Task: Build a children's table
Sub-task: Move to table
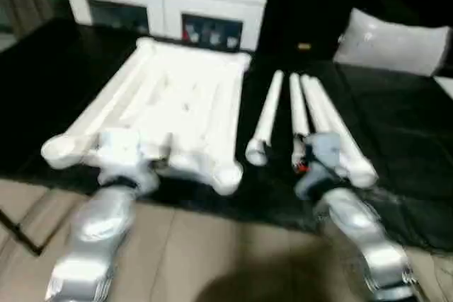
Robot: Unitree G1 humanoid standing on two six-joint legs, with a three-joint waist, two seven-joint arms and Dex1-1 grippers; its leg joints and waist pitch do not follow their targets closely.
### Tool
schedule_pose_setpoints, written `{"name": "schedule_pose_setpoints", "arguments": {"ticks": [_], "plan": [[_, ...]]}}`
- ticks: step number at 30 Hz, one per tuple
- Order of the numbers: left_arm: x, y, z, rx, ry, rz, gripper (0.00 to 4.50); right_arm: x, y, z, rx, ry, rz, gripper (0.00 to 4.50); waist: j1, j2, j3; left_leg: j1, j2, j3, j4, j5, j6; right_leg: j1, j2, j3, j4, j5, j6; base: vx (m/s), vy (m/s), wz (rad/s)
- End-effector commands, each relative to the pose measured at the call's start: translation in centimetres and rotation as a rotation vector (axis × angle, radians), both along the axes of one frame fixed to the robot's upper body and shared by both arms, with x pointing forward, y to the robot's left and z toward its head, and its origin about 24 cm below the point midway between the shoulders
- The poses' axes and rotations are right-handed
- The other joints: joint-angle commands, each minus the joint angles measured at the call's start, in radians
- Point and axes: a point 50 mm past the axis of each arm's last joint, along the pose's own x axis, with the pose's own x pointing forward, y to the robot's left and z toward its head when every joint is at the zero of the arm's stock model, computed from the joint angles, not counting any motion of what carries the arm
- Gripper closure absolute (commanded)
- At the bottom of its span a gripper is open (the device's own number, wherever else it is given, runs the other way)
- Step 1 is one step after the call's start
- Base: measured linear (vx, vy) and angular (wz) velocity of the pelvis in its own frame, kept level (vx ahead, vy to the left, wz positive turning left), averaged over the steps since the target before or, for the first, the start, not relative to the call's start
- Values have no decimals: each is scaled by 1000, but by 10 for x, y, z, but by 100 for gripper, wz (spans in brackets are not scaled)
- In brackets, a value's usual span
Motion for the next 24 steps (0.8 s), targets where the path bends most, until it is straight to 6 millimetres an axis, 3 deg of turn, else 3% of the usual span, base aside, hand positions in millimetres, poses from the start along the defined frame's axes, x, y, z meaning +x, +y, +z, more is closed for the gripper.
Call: {"name": "schedule_pose_setpoints", "arguments": {"ticks": [1,2,3,4,5,6,7,8,9,10,11,12,13,14,15,16,17,18,19,20,21,22,23,24], "plan": [[-2,-1,-2,17,21,-29,5,-1,2,6,31,-22,-11,0,28,46,-58,-39,64,5,-141,251,47,74,-57,19,-103,-113,-223,199,-1,10],[-2,-2,-3,18,25,-37,5,-1,1,6,32,-21,-22,0,18,74,-68,15,86,-14,-171,262,65,43,-14,-21,-77,-84,-161,240,68,1],[-1,-3,-4,19,26,-41,5,-2,0,6,33,-20,-28,0,-36,84,-92,181,195,-148,-156,329,299,-130,15,-46,86,-128,-35,260,74,5],[1,-6,-3,16,22,-40,5,-3,-2,7,6,-24,-32,0,-29,70,-99,177,222,-165,-129,416,394,-170,-15,-24,141,-139,45,260,74,5],[2,-7,-2,13,19,-39,5,-4,-3,7,-10,-26,-30,0,-25,73,-95,156,217,-143,-129,438,395,-181,-22,-16,155,-94,79,210,44,16],[4,-8,-1,7,12,-39,5,-5,-4,8,-29,-29,-25,0,-29,64,-90,121,194,-98,-146,461,392,-197,-21,-15,172,-4,117,151,32,6],[6,-9,0,4,11,-41,5,-5,-5,8,-38,-29,-22,0,-31,54,-80,92,165,-60,-161,399,387,-198,-23,-11,147,73,100,151,32,6],[6,-10,1,3,11,-43,5,-5,-5,8,-40,-28,-24,0,-30,39,-71,69,138,-28,-165,305,367,-185,-26,-5,104,129,58,120,-17,-5],[7,-11,1,2,11,-49,5,-5,-7,8,-45,-24,-29,0,-32,-11,-61,42,58,25,-143,16,265,-129,-53,42,-10,151,1,106,-89,-4],[8,-11,1,2,12,-53,5,-5,-8,8,-48,-21,-34,0,3,-52,-62,-10,-21,37,-31,-108,152,-41,-136,134,-108,-296,62,106,-89,-4],[8,-11,0,-2,14,-45,5,-5,-11,6,-32,-2,-66,0,14,-26,-62,-1,-15,21,-1,-78,106,-34,-191,165,-128,-445,-5,119,-94,-2],[9,-11,-1,2,14,-40,5,-5,-12,5,-28,4,-76,0,9,-39,-56,-27,-3,5,8,-29,65,-13,-188,164,-120,-495,-50,114,-40,-7],[9,-11,-1,3,13,-39,5,-5,-12,5,-28,5,-78,0,4,-14,-50,-44,32,-21,-30,115,-28,-12,-175,131,-94,-328,-134,114,-40,-7],[9,-10,-3,-37,15,-36,5,-5,-10,5,-28,7,-79,0,-3,-2,-47,-42,44,-22,-64,164,-42,-26,-153,111,-82,-229,-148,79,-22,-8],[8,-8,-7,-67,25,-23,5,-6,-7,3,-30,21,-80,0,-13,43,-54,-24,63,-11,-133,238,-59,-54,-90,58,-61,-85,-145,71,23,-6],[7,-7,-13,-86,29,-5,5,-7,-5,-2,-48,57,-82,0,-36,39,-67,-23,89,-19,-131,257,-65,-54,-55,50,-23,78,-112,71,23,-6],[7,-7,-15,-82,35,-5,5,-7,-5,-4,-52,68,-88,0,-42,40,-66,-8,99,-24,-128,274,-67,-71,-57,50,-16,167,-118,86,57,0],[6,-8,-17,-78,41,-9,5,-7,-6,-6,-55,81,-97,0,-47,55,-88,31,109,19,-98,316,-112,-100,-33,87,-29,210,-82,73,60,-26],[6,-10,-17,-73,41,-17,5,-7,-7,-6,-52,87,-108,0,-32,25,-87,7,64,64,-101,280,-196,-89,-5,116,-9,310,-74,73,60,-26],[6,-11,-17,-70,40,-22,5,-7,-8,-7,-49,89,-113,0,-27,16,-84,4,44,79,-95,176,-197,-88,-7,141,-21,281,-75,20,96,-53],[6,-11,-17,-70,40,-23,5,-7,-8,-7,-49,89,-114,0,-13,-1,-74,-21,25,73,-57,-44,-162,-56,-60,221,-67,135,-106,-25,110,-50],[5,-13,-17,-80,38,-37,5,-8,-9,-9,-55,97,-119,0,25,6,-65,-35,37,27,17,-144,-115,-37,-158,325,-124,-92,-162,-25,110,-50],[5,-13,-17,-80,38,-37,5,-8,-9,-9,-55,97,-119,0,29,1,-58,-52,38,2,32,-141,-101,-27,-168,352,-131,-186,-174,-38,139,-65],[4,-13,-17,-79,38,-41,5,-8,-9,-10,-61,101,-121,0,27,0,-53,-68,34,-22,43,-123,-91,-23,-165,360,-133,-265,-180,-62,198,-76]]}}
